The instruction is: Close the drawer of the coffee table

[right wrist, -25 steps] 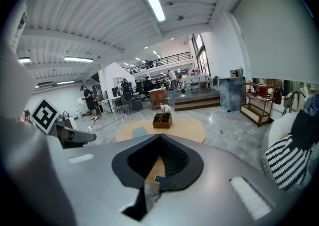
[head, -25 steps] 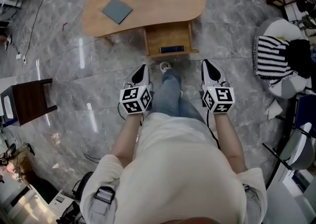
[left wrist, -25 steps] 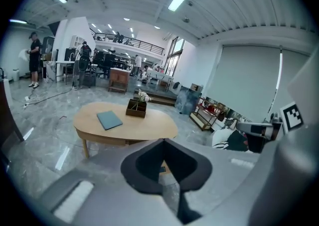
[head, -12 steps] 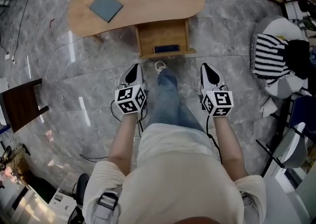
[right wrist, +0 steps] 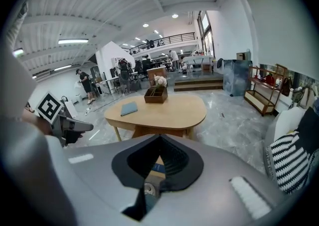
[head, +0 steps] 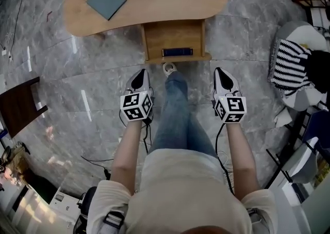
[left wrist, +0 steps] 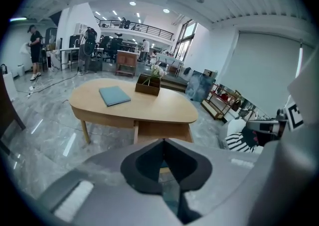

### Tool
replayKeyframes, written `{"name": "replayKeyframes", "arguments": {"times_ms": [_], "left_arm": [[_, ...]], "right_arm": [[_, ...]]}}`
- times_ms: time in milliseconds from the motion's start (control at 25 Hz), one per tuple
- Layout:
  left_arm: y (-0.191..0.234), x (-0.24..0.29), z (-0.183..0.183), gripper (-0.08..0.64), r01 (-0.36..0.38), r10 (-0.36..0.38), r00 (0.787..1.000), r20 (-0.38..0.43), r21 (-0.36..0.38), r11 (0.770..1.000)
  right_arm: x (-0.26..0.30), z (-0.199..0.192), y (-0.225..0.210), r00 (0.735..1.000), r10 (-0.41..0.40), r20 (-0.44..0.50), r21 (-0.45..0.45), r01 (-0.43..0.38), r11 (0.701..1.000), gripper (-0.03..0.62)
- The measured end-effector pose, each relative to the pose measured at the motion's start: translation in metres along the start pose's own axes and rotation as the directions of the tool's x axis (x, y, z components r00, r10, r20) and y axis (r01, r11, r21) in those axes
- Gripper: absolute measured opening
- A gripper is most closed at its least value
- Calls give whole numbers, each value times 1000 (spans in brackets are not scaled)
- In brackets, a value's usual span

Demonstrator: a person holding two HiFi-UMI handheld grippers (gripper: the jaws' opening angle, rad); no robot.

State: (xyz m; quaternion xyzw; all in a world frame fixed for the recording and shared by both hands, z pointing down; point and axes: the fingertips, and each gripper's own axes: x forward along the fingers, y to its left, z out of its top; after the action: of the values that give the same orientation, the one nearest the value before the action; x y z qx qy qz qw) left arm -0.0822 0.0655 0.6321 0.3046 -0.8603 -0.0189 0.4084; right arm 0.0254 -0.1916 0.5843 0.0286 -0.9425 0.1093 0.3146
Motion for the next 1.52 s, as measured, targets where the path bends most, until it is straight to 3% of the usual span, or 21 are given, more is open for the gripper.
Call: {"name": "replayKeyframes", "arguments": {"times_ms": [520, 760, 840, 920, 1040, 1160, 1360, 1520], "left_arm": [[48, 86, -87, 2, -11, 7, 991, -133, -25, 1000], [67, 121, -132, 5, -8, 10, 976, -215, 9, 1000], [74, 130, -144, 47, 4, 2, 971, -239, 23, 1000], [82, 138, -156, 125, 8, 5, 963, -269, 45, 999], [94, 153, -174, 167, 9, 28, 949, -314, 114, 993], [104, 167, -185, 218, 10, 51, 937, -345, 172, 985], [112, 187, -198, 244, 32, 49, 921, -386, 203, 979], [113, 208, -206, 257, 70, 59, 916, -398, 302, 951]], "right_arm": [[97, -105, -45, 989, -10, -148, -28, 6, 1000, 2], [132, -155, -71, 972, -15, -235, -44, 5, 999, 7], [141, -169, -78, 964, -7, -264, -54, -7, 999, 32], [149, -183, -83, 955, 6, -295, -57, -24, 998, 65], [160, -207, -87, 935, 46, -351, -59, -71, 996, 144], [166, -226, -92, 917, 45, -397, -119, -101, 988, 182], [179, -249, -97, 896, 35, -442, -196, -135, 971, 243], [200, -263, -106, 884, 20, -467, -217, -137, 967, 251]]}}
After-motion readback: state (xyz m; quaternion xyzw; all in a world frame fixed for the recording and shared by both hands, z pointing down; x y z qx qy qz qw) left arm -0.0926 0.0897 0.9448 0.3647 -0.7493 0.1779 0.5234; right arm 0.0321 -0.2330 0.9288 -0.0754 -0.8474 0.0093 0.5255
